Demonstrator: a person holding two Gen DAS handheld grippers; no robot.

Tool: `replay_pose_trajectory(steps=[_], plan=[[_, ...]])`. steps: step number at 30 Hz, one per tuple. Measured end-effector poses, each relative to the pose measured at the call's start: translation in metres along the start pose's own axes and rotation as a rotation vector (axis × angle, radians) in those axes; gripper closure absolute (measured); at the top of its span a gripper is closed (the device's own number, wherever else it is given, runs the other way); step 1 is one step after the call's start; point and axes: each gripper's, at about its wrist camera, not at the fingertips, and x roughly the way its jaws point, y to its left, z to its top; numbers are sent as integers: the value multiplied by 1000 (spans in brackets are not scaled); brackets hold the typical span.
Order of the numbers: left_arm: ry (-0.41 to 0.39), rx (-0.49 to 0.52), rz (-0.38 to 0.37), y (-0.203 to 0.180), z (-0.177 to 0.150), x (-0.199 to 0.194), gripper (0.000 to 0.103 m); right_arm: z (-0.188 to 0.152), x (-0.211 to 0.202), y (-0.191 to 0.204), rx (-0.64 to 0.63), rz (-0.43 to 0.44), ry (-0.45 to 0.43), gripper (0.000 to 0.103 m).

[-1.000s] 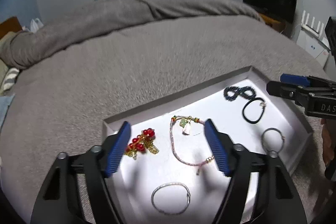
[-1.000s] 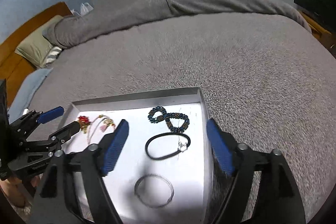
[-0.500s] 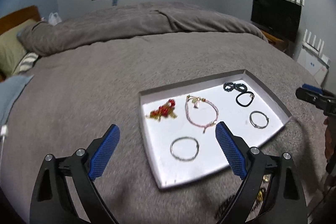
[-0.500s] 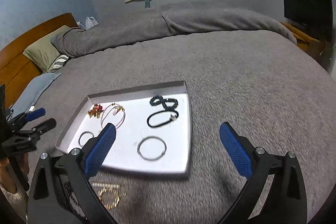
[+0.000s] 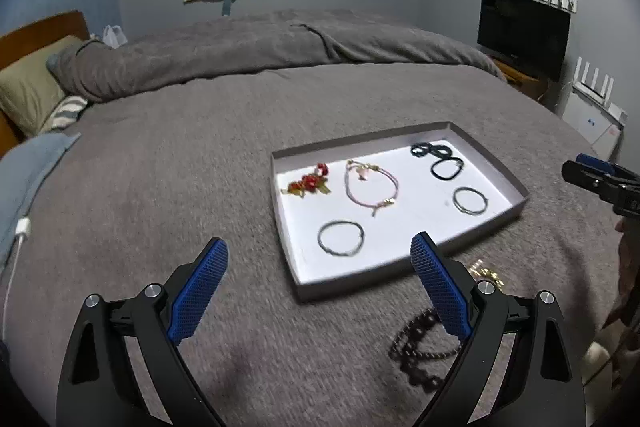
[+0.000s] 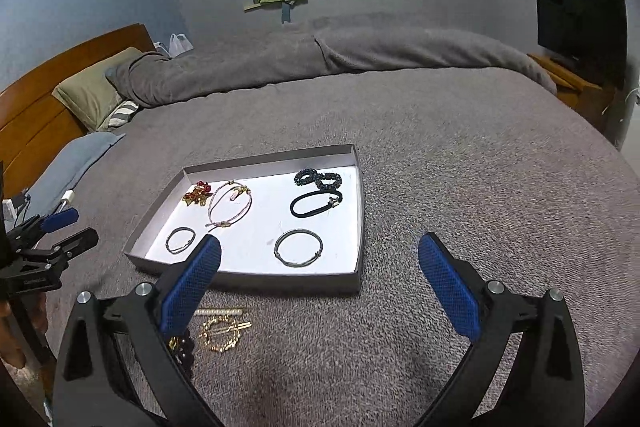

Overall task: Organize jewelry
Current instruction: 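Withdraw both tools from the tray toward the remaining jewelry on the bedspread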

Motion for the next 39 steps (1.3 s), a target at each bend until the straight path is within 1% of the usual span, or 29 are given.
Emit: replay_pose_trajectory(steps=[6, 16, 21, 27, 32, 34, 39], plan=[[12, 3, -2, -7, -13, -11, 11, -11, -9, 7, -43, -15, -1, 5], [23, 19, 4, -15, -26, -18, 11, -26, -15, 7, -46, -11, 17, 5], [57, 32, 6, -20, -39, -10, 11, -37, -10, 11, -51, -1, 48, 5], [97, 49, -2, -22, -57, -5, 11, -49, -9, 19, -93, 7, 69, 5], [122, 61, -24, -27, -69, 1, 11, -57, 0, 22, -94, 22, 99, 5], [140, 75, -34, -32, -73, 5, 11, -61, 3, 24, -96, 35, 112, 5], [155, 114, -68, -45, -79, 9, 11, -68, 11, 30, -119, 44, 127, 5]])
